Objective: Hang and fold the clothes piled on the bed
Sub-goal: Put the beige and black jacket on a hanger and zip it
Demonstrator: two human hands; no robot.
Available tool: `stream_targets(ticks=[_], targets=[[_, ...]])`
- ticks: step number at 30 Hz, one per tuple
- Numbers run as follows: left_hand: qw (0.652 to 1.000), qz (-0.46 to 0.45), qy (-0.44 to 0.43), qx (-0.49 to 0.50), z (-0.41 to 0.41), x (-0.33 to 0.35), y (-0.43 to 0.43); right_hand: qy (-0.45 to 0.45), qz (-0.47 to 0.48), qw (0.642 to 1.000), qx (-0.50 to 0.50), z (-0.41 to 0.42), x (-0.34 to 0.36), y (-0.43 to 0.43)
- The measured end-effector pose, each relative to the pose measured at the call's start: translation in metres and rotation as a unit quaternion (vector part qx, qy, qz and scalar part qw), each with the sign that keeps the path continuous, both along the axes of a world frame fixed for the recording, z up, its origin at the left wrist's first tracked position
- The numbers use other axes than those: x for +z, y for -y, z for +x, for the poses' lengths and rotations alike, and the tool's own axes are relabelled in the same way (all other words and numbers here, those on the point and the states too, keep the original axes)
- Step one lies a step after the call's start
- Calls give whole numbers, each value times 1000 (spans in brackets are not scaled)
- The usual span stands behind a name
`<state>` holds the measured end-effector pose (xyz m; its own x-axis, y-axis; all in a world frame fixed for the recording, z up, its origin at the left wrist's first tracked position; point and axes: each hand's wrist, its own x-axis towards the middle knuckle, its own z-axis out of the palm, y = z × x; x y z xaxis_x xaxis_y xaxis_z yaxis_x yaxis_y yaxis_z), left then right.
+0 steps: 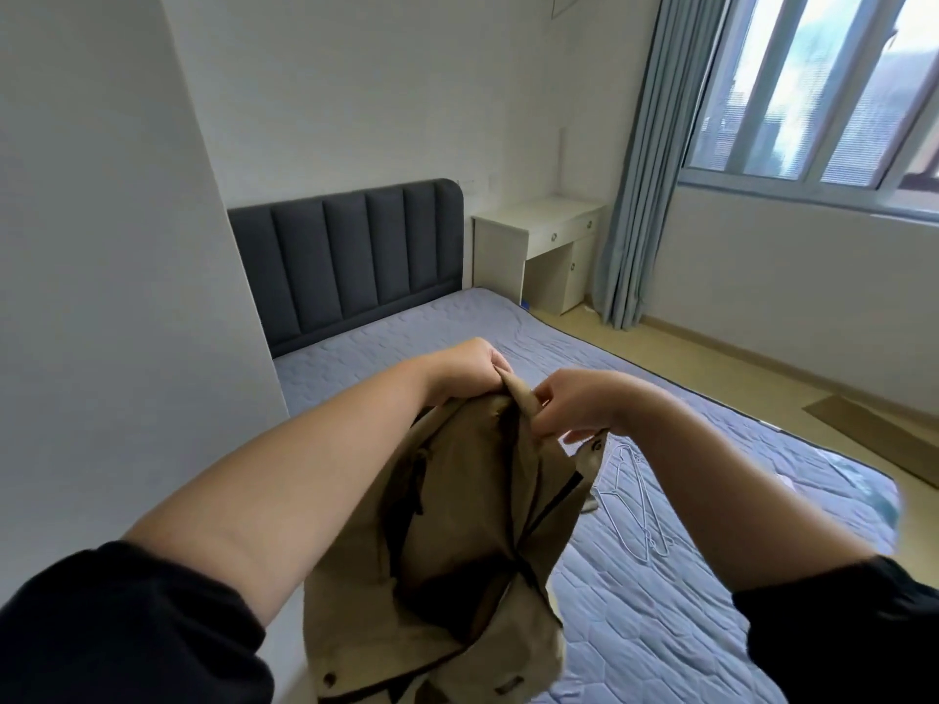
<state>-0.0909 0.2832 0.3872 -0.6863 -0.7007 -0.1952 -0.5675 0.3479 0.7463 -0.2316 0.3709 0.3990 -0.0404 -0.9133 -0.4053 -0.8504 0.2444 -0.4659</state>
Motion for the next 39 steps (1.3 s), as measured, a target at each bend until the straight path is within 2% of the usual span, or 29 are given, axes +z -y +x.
stream_targets(ticks=[2, 4, 8, 11, 14, 16, 19, 23, 25, 27, 29, 32, 34, 37, 39], targets=[[1000, 5, -5, -3, 11, -4, 5, -71, -31, 997, -24, 16, -5, 3], [1000, 26, -3, -10, 25, -7, 12, -89, -81, 991, -65, 26, -13, 7], [998, 23, 42, -39, 56, -16, 29, 34, -130, 982, -129, 44, -28, 15], [992, -108, 14, 61, 69, -38, 34, 148, -148, 958, -198, 62, -33, 22], [942, -279, -43, 182, 89, -69, 20, 223, -166, 930, -240, 72, -36, 27], [926, -317, -87, 188, 106, -90, 4, 260, -174, 916, -251, 74, -37, 28], [928, -341, -87, 122, 128, -128, -17, 296, -180, 905, -248, 81, -38, 29], [937, -324, -15, 126, 138, -176, -20, 359, -169, 886, -242, 89, -41, 31], [953, -244, 22, 177, 140, -195, -18, 401, -163, 874, -219, 90, -43, 29], [965, -141, 5, 221, 142, -208, -14, 452, -156, 856, -194, 91, -43, 26], [965, -128, -9, 229, 143, -216, -10, 494, -147, 837, -182, 91, -43, 23], [940, -211, 53, 261, 141, -220, -3, 531, -141, 817, -175, 91, -43, 19], [930, -188, 127, 290, 140, -221, 2, 560, -143, 799, -167, 90, -42, 14], [915, -100, 248, 300, 150, -221, 6, 610, -152, 763, -154, 85, -41, 6], [892, -123, 319, 297, 163, -226, 7, 621, -158, 752, -158, 81, -41, 3]])
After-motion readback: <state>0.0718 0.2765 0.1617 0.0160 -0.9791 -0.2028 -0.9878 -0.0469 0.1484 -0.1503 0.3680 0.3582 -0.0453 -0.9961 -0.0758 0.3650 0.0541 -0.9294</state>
